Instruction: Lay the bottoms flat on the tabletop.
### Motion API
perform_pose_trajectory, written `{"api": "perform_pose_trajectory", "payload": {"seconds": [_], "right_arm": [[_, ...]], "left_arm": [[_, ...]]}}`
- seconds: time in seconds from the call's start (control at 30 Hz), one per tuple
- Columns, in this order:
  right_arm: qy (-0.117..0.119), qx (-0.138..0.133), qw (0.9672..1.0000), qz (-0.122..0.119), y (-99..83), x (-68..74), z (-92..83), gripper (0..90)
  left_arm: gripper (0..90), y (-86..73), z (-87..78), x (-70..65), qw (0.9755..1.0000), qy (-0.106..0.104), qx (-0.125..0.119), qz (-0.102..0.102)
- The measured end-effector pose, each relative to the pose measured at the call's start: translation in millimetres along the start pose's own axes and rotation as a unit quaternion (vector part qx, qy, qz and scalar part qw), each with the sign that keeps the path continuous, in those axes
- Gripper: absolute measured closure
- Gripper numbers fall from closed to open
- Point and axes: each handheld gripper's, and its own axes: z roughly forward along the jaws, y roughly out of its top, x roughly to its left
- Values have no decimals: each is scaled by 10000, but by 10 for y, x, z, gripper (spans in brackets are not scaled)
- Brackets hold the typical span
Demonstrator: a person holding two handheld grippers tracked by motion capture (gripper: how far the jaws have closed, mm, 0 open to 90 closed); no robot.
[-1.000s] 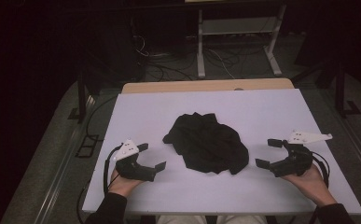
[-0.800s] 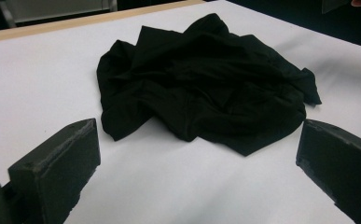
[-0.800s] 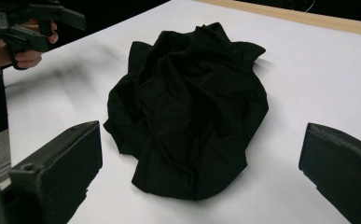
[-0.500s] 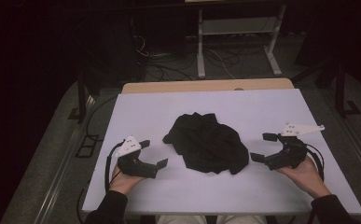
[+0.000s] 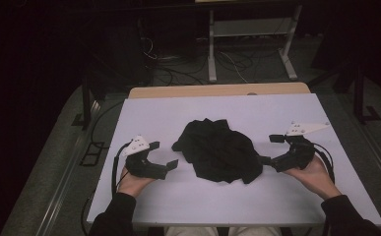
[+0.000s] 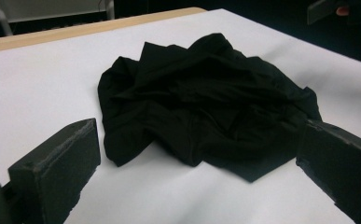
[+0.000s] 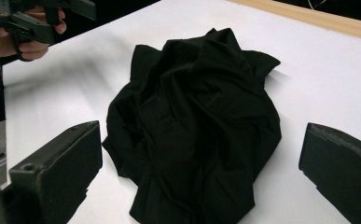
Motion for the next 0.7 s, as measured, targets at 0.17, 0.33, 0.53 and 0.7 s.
{"api": "perform_pose_trajectory", "payload": {"seconds": [0.17, 0.33, 0.53, 0.7], "right_arm": [[33, 52, 10000, -35, 70, 12, 72, 0], [40, 63, 10000, -35, 123, 9, 136, 0], [76, 67, 9999, -22, 177, -7, 249, 0], [132, 131, 9998, -30, 223, 1, 367, 0]], "left_arm": [[0, 36, 58, 35, 10000, 17, 27, -43], [0, 105, 118, 52, 10000, 2, 33, -13], [0, 183, 177, 80, 10000, 49, 30, -2], [0, 230, 229, 102, 9999, 89, 48, -17]]}}
